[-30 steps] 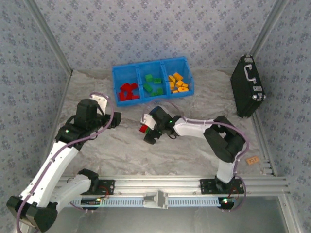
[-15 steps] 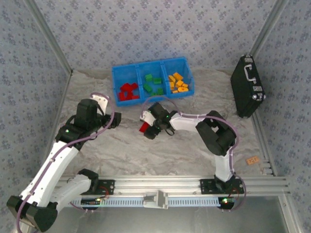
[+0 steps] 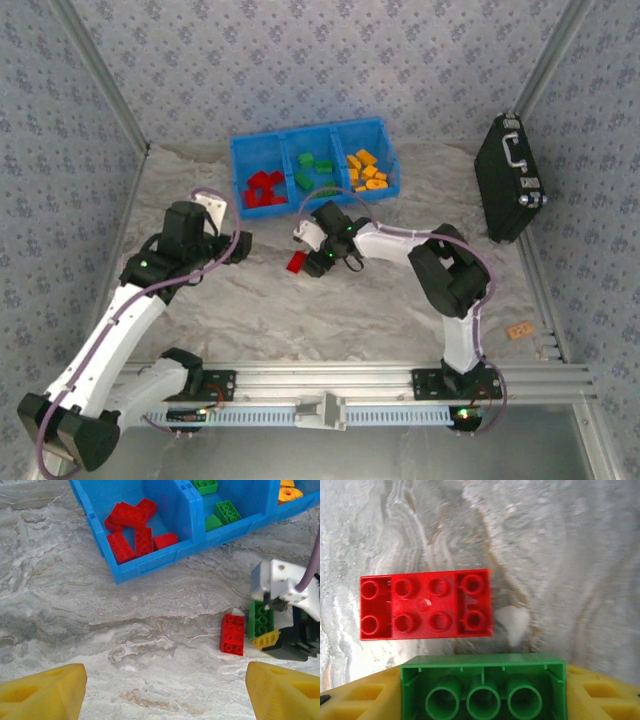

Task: Sort the legos into containers by color
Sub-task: Place the lego in the container.

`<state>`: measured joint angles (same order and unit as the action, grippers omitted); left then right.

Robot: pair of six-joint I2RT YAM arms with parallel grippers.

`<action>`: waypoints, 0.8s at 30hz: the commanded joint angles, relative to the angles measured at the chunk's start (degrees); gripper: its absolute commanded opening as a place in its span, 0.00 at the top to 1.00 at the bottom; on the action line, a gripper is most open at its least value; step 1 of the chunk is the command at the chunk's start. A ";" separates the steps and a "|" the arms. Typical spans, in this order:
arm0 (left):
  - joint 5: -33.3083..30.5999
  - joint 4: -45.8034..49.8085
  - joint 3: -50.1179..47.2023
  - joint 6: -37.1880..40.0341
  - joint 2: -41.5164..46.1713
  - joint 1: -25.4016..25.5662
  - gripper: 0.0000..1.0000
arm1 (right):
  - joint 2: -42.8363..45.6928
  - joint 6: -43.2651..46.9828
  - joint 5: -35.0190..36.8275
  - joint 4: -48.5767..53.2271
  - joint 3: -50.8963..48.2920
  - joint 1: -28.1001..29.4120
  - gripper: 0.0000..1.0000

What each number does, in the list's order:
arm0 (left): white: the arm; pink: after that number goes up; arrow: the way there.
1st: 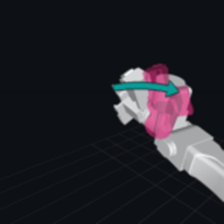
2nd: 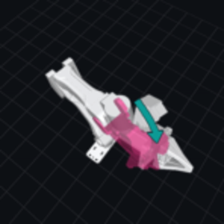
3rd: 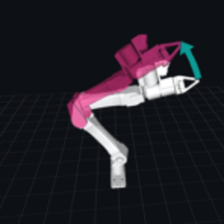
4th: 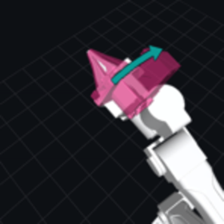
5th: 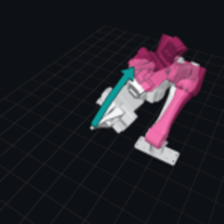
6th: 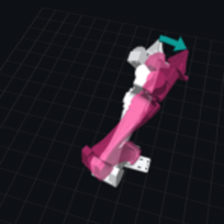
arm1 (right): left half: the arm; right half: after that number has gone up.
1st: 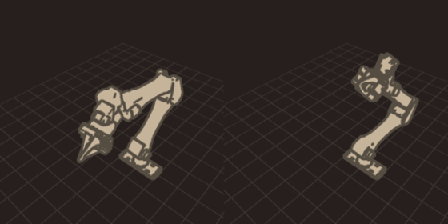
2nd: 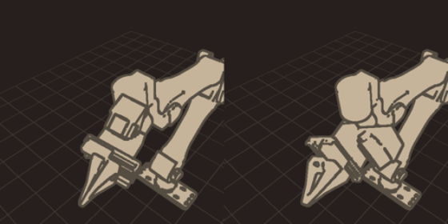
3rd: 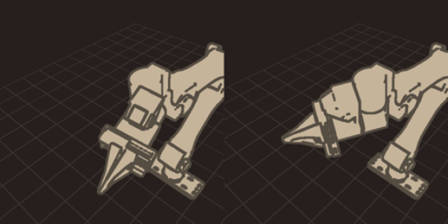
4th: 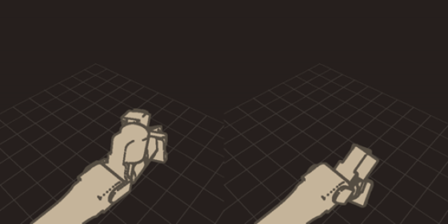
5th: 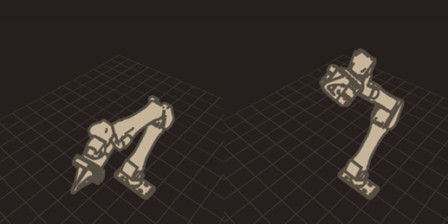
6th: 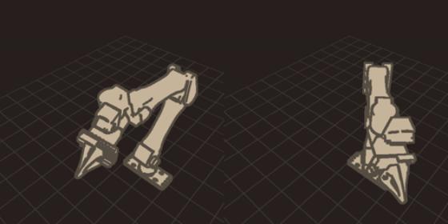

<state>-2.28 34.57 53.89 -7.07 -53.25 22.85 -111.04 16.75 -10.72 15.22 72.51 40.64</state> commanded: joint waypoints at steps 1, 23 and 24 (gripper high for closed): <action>2.69 -2.98 -2.83 -0.69 -1.50 -0.35 0.17 | 3.64 0.02 3.75 0.14 6.93 -4.22 0.51; -1.72 -16.52 -5.05 -5.15 -22.20 18.17 0.15 | -22.68 -5.70 9.03 3.43 43.85 -11.29 0.07; -2.66 -17.24 -4.62 -5.09 -24.02 18.48 0.15 | -21.42 -5.61 8.61 2.30 42.45 -11.38 0.03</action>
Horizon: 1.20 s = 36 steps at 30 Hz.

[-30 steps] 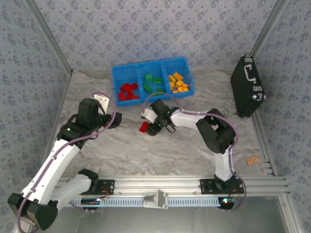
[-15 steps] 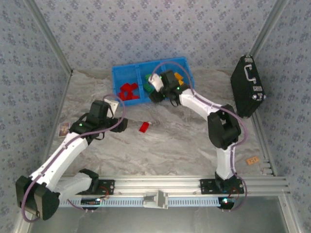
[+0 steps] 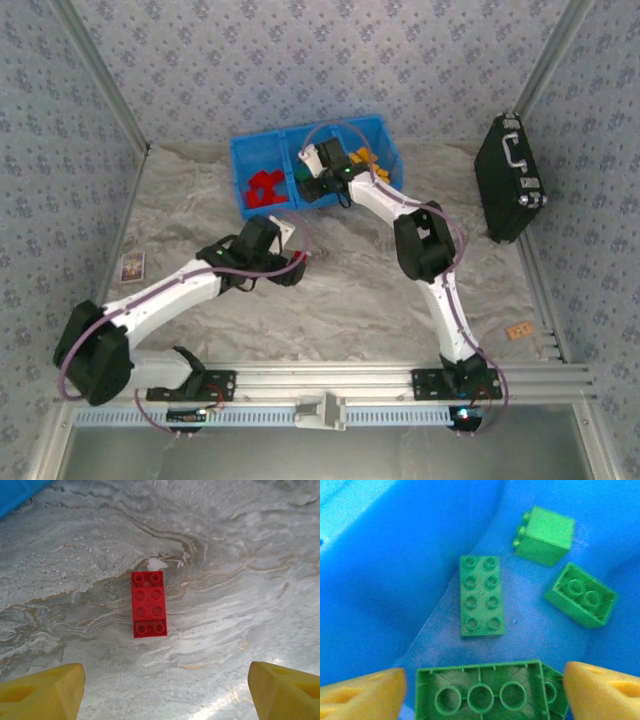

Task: Sort the legos into containers by color
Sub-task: Place the lego in the container, then pick up the lego from the center of the table.

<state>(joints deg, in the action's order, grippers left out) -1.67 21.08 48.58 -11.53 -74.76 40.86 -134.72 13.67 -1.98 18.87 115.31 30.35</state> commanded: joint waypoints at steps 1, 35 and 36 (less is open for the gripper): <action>-4.63 -4.27 1.28 -0.49 -4.20 0.77 0.15 | 3.72 -2.51 -0.55 -2.68 -2.10 -1.12 0.01; -2.76 -6.40 11.96 3.44 -29.41 -0.69 0.68 | 47.58 -0.86 5.91 -2.63 -33.60 -2.43 0.01; -2.83 -6.10 11.98 3.32 -29.15 -0.97 0.69 | 48.56 -1.01 6.41 -2.23 -34.42 -2.72 0.01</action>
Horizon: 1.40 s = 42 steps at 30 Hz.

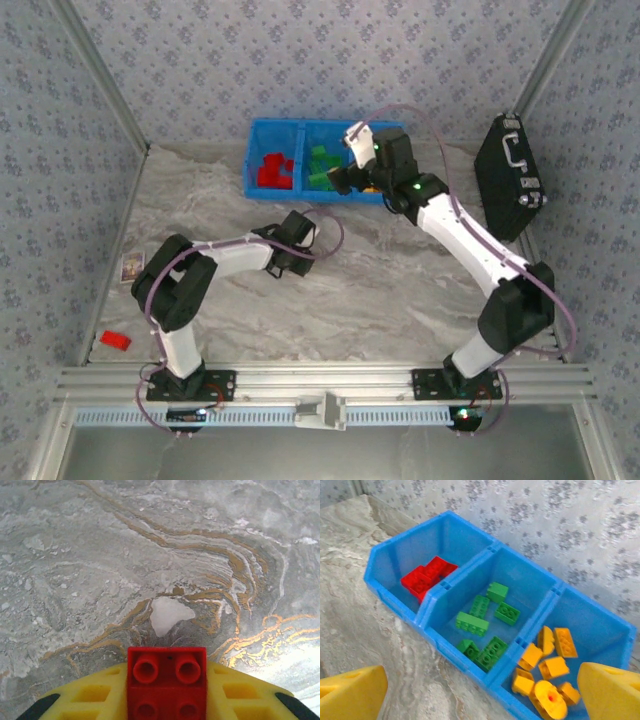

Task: Sort the legos into containers by color
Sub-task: Pick up the lego from the center of the table, then place the lego in the container.

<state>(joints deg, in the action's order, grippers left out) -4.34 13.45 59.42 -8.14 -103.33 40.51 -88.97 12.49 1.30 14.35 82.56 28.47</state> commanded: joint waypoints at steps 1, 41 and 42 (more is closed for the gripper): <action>-0.24 1.91 1.21 -0.03 -0.18 -0.92 0.69 | 3.94 -0.05 3.64 2.48 -2.53 -1.14 0.01; -1.82 13.80 53.28 7.39 -13.98 -20.91 0.00 | 31.60 -9.49 4.43 -9.51 -42.57 -14.02 0.01; -3.80 10.13 45.30 7.44 -8.55 -21.00 0.00 | 31.97 -10.39 6.03 -13.83 -45.90 -14.64 0.01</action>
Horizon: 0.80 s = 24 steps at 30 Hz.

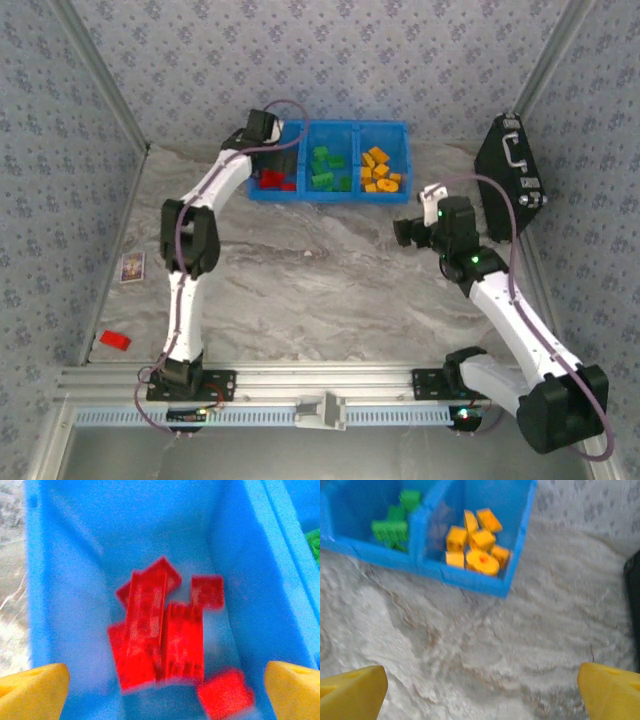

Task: Sort the legos into containers by color
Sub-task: Place the lego in the container, then reset both arms

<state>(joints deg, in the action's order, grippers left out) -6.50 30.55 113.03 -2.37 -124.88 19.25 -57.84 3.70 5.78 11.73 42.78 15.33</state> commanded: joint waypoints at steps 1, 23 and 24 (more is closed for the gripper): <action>-3.95 -10.32 -15.37 1.43 18.40 0.10 0.00 | 0.89 -3.16 4.75 -15.19 -9.06 -2.02 0.01; -9.30 -81.23 -97.21 -1.69 49.24 -18.22 0.00 | -19.21 -6.08 1.23 -42.74 -18.05 -12.78 0.01; -8.89 -80.19 -96.02 -1.71 47.72 -18.25 0.00 | -20.14 -5.80 1.07 -41.00 -16.80 -12.87 0.01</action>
<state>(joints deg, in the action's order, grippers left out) -20.51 -38.65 15.99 -3.68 -74.63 1.87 -76.60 -2.57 8.43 -25.28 24.49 2.70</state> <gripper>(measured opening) 0.999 0.992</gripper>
